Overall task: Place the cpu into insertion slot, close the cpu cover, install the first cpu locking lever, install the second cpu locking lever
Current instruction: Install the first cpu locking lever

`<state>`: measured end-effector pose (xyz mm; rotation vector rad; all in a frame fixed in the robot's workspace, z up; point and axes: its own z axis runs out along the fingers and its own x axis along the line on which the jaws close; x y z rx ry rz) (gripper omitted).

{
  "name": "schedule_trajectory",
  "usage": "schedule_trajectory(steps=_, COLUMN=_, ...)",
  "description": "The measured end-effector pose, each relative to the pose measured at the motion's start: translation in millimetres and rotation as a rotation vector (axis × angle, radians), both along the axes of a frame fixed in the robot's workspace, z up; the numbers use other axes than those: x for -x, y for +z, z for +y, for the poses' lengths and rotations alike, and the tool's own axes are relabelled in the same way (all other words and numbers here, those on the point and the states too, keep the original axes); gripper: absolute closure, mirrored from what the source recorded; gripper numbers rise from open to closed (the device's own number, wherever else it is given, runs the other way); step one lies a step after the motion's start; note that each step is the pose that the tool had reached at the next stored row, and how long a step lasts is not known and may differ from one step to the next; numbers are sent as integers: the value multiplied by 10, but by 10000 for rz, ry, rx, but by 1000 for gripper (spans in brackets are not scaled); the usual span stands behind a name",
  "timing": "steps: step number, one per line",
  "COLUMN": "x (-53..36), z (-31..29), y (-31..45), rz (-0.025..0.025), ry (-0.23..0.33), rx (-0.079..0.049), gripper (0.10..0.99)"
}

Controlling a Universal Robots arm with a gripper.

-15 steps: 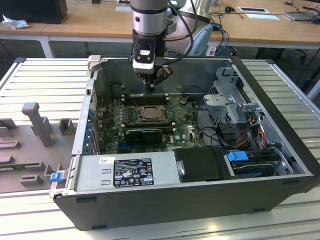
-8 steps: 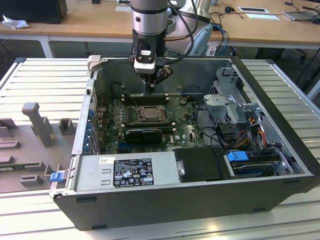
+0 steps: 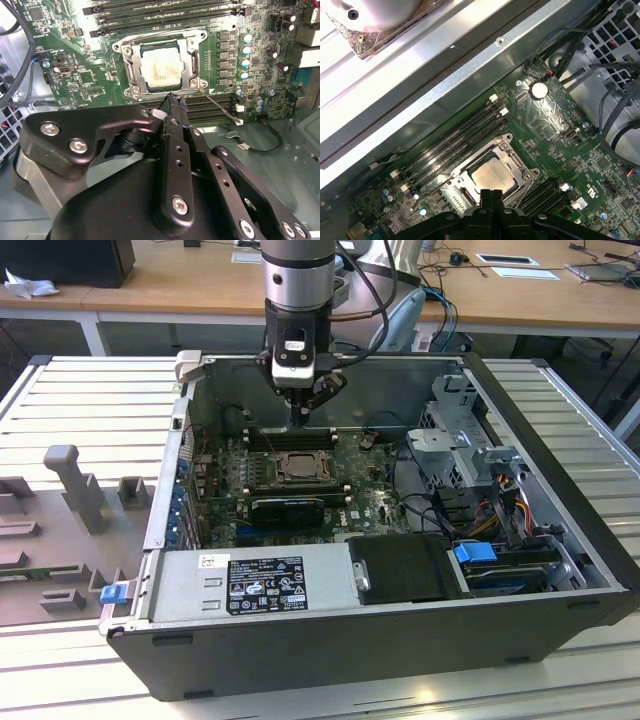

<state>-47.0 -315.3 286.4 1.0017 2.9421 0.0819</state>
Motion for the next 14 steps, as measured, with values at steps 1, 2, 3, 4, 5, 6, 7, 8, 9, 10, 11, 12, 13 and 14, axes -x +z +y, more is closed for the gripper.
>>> schedule_trajectory(steps=1, x=0, z=0, y=0, rz=0, ry=42, rx=0, gripper=980)
schedule_trajectory(steps=2, x=0, z=0, y=0, rz=0, ry=78, rx=0, gripper=980)
schedule_trajectory(steps=3, x=0, z=0, y=0, rz=0, ry=119, rx=0, gripper=980)
schedule_trajectory(steps=4, x=0, z=0, y=0, rz=0, ry=152, rx=0, gripper=980)
schedule_trajectory(steps=5, x=0, z=0, y=0, rz=0, ry=200, rx=0, gripper=980)
schedule_trajectory(steps=6, x=0, z=0, y=0, rz=0, ry=235, rx=0, gripper=980)
schedule_trajectory(steps=7, x=0, z=0, y=0, rz=0, ry=293, rx=0, gripper=980)
schedule_trajectory(steps=8, x=0, z=0, y=0, rz=-1, ry=364, rx=0, gripper=980)
schedule_trajectory(steps=9, x=0, z=0, y=0, rz=0, ry=445, rx=0, gripper=980)
schedule_trajectory(steps=10, x=0, z=0, y=0, rz=-1, ry=486, rx=-1, gripper=980)
schedule_trajectory(steps=11, x=0, z=0, y=0, rz=0, ry=523, rx=0, gripper=980)
schedule_trajectory(steps=12, x=0, z=0, y=0, rz=0, ry=593, rx=0, gripper=980)
schedule_trajectory(steps=13, x=0, z=0, y=0, rz=0, ry=638, rx=0, gripper=980)
schedule_trajectory(steps=14, x=0, z=0, y=0, rz=0, ry=709, rx=0, gripper=980)
